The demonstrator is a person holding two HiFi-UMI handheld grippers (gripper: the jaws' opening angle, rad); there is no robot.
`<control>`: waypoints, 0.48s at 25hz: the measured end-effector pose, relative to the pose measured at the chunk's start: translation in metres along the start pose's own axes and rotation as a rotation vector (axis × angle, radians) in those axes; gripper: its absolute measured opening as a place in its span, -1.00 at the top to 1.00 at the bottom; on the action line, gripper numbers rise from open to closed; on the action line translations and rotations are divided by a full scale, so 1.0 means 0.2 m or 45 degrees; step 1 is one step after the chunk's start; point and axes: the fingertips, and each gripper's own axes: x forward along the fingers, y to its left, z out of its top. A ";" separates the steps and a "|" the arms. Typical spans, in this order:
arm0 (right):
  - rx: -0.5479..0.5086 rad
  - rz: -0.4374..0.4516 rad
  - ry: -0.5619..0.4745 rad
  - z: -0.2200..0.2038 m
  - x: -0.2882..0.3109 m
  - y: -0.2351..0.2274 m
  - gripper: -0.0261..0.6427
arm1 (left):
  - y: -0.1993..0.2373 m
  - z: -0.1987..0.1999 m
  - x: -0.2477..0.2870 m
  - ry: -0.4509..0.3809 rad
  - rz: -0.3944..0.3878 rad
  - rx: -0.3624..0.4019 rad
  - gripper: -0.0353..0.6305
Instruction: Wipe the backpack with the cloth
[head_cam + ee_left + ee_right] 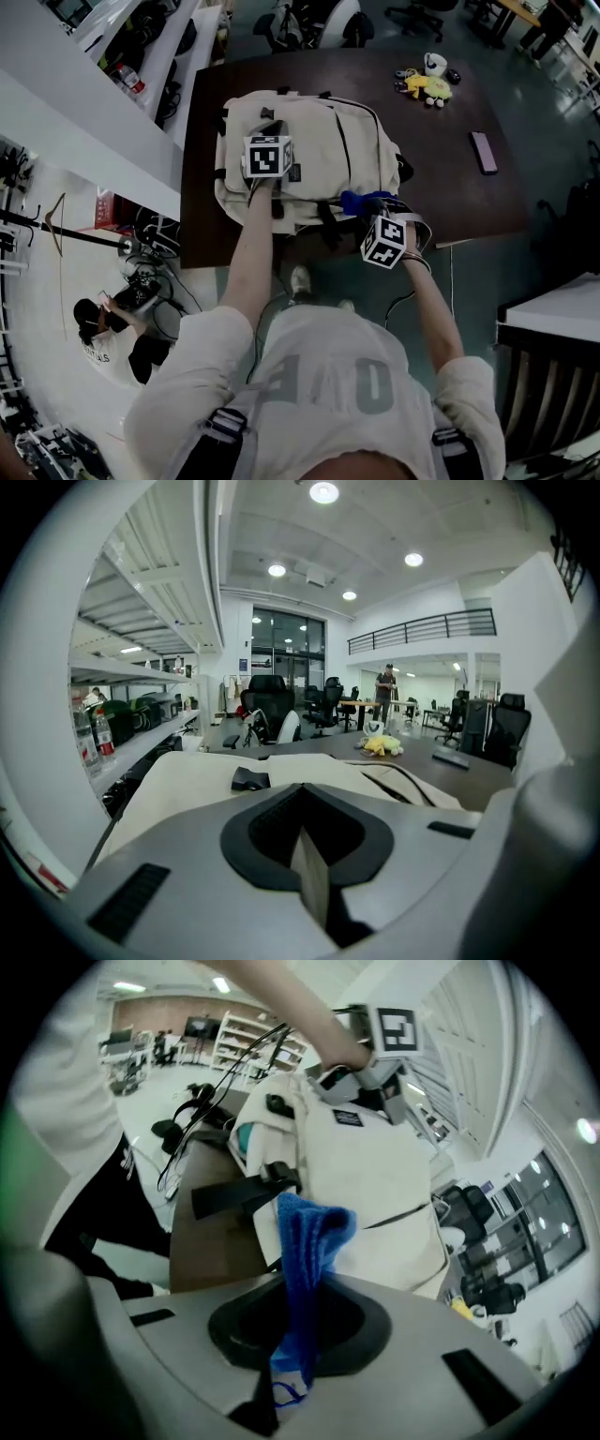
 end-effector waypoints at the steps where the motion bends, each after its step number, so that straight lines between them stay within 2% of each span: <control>1: 0.085 -0.020 -0.038 0.01 -0.03 -0.04 0.81 | 0.00 0.01 -0.02 -0.017 -0.009 -0.035 0.88; 4: 0.315 -0.121 -0.165 0.06 -0.16 -0.19 0.81 | -0.02 0.08 -0.17 -0.110 0.001 -0.076 0.88; 7: 0.565 -0.234 -0.304 0.10 -0.31 -0.33 0.81 | -0.17 0.11 -0.38 -0.239 -0.003 -0.096 0.88; 10: 0.927 -0.345 -0.498 0.10 -0.44 -0.38 0.81 | -0.37 0.06 -0.61 -0.339 -0.007 -0.173 0.88; 12: 1.087 -0.352 -0.622 0.11 -0.51 -0.32 0.81 | -0.49 -0.03 -0.78 -0.380 0.008 -0.259 0.88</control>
